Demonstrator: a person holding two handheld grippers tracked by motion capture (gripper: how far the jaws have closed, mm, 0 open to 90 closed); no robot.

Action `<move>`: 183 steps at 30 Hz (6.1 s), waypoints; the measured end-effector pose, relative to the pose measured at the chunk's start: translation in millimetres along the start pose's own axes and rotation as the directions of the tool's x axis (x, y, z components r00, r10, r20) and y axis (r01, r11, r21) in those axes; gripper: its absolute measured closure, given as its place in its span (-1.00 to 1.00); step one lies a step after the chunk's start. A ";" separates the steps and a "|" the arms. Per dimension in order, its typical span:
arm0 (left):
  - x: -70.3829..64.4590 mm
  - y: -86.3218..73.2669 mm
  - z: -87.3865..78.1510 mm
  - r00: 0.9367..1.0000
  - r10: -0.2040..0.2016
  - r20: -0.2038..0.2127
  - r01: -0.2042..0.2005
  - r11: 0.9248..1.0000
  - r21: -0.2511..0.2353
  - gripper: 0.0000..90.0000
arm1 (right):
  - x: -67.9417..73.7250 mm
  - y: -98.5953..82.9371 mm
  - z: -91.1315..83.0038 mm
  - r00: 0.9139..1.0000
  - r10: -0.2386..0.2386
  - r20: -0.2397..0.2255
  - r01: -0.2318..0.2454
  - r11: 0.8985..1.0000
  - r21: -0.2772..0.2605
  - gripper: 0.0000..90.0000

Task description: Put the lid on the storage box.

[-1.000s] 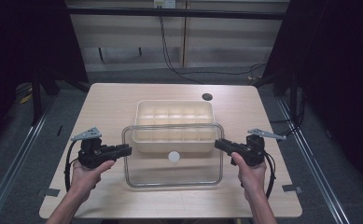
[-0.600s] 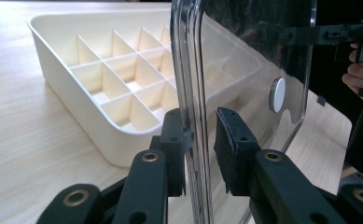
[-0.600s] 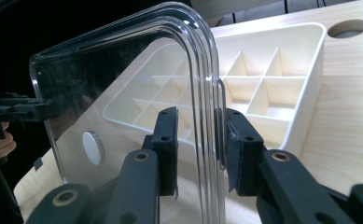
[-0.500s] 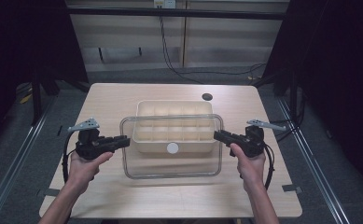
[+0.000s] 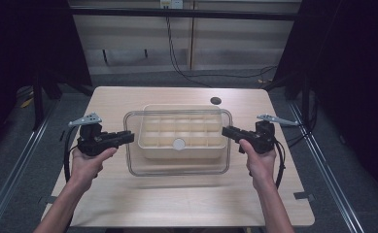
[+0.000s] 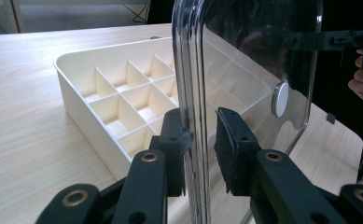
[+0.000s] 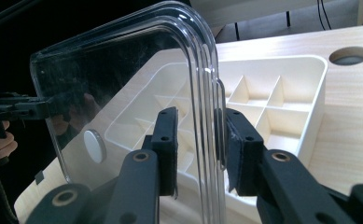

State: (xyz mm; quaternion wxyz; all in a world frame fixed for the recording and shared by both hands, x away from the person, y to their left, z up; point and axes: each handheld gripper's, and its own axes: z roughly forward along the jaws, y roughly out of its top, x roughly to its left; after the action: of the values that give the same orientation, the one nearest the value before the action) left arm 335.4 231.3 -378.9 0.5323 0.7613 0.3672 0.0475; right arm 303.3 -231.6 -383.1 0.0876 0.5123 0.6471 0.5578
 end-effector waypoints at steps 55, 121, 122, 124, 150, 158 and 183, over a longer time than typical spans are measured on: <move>46.9 46.5 36.1 0.993 -0.087 -0.076 0.085 0.996 -0.034 0.59 | -31.6 51.2 54.2 0.999 0.032 0.032 -0.033 0.999 0.028 0.53; 98.9 34.5 108.5 0.966 -0.223 -0.129 0.235 0.968 0.089 0.40 | -82.5 45.7 109.6 0.974 0.063 0.217 -0.104 0.978 0.184 0.26; 99.6 34.2 108.4 0.967 -0.224 -0.125 0.236 0.967 0.092 0.40 | -82.6 45.3 110.2 0.973 0.061 0.222 -0.104 0.977 0.188 0.26; 99.8 34.1 108.5 0.967 -0.222 -0.126 0.234 0.967 0.097 0.40 | -82.7 44.8 111.5 0.971 0.060 0.230 -0.106 0.976 0.190 0.25; 108.3 23.9 119.2 0.959 -0.256 -0.118 0.273 0.949 0.155 0.31 | -86.0 35.2 125.8 0.953 0.036 0.302 -0.109 0.967 0.232 0.15; 107.3 21.5 122.6 0.959 -0.259 -0.119 0.276 0.948 0.160 0.25 | -86.3 31.2 122.7 0.956 0.026 0.293 -0.093 0.972 0.216 0.11; 81.5 19.4 102.2 0.981 -0.149 -0.128 0.166 0.976 0.141 -0.16 | -74.9 28.1 88.5 0.964 -0.013 0.264 -0.035 0.984 0.175 -0.12</move>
State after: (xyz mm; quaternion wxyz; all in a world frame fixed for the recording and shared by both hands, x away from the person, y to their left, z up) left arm 451.8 198.5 -432.3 0.4529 0.7637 0.4595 0.0217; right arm 414.3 -236.8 -426.6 0.1236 0.5915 0.6741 0.4249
